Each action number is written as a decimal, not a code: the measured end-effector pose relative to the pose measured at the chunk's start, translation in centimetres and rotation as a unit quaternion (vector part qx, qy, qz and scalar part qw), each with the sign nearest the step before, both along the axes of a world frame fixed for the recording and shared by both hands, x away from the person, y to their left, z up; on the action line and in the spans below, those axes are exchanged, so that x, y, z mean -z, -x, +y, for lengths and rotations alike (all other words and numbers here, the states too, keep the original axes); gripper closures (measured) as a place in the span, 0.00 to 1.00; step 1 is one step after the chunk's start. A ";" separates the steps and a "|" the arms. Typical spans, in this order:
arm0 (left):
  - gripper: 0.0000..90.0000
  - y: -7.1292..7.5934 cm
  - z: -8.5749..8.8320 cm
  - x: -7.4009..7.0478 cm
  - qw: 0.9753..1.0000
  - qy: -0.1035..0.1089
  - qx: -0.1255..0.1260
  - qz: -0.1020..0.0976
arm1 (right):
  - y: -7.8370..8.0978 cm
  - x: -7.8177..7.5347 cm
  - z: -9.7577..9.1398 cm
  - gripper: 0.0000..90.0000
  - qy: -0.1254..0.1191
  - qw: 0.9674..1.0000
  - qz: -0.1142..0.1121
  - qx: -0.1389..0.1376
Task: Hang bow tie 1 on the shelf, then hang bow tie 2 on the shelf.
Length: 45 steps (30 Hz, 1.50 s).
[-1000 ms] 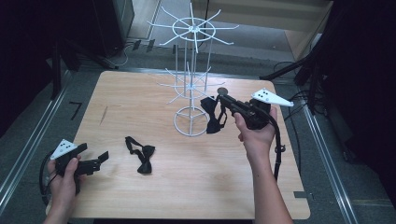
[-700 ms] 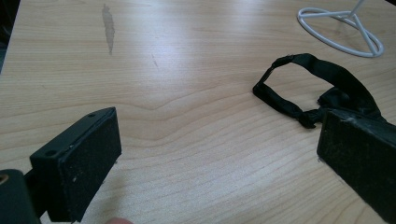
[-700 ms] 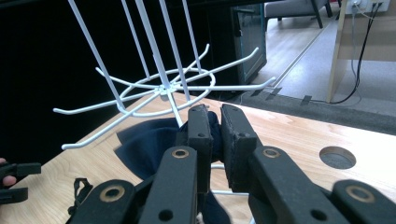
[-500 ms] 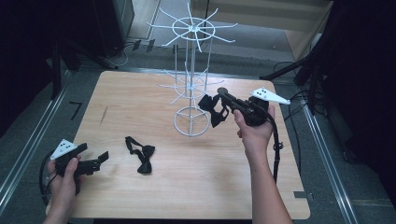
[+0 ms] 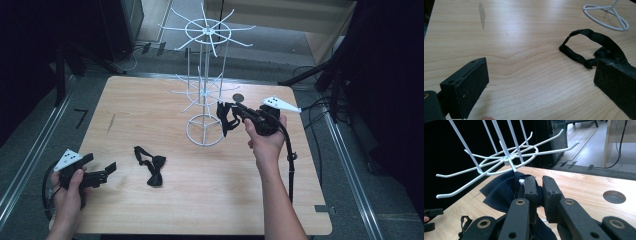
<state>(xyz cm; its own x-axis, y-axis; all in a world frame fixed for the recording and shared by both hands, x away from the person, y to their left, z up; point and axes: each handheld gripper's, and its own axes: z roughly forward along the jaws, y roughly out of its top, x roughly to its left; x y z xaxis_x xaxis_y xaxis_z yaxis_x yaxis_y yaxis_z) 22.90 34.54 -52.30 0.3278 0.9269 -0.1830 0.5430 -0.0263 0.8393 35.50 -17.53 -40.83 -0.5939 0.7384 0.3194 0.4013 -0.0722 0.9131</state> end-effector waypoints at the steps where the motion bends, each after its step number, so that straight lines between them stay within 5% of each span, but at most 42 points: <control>1: 0.00 0.0 0.0 0.0 1.000 0.001 -0.001 0.000 | -0.1 0.0 0.2 0.94 -0.001 1.000 -0.001 0.000; 23: 0.00 0.0 0.0 0.0 1.000 -0.003 0.001 0.001 | -0.7 1.0 2.8 0.89 -0.008 1.000 -0.010 0.017; 31: 0.00 0.0 0.0 0.0 1.000 -0.002 0.000 0.001 | 0.5 2.1 2.2 0.63 0.035 0.998 -0.017 0.052; 45: 0.00 0.0 -0.1 0.0 1.000 -0.004 0.001 0.003 | 4.1 3.3 1.7 0.48 0.082 0.995 -0.024 0.048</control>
<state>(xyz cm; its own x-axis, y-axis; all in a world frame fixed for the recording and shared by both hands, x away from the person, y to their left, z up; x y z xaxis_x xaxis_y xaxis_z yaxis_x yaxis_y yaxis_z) 22.88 34.47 -52.29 0.3286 0.9274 -0.1785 0.5482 -0.0334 0.8357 31.38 -15.86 -44.17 -0.5296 0.8325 0.1627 0.3549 0.0432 0.9339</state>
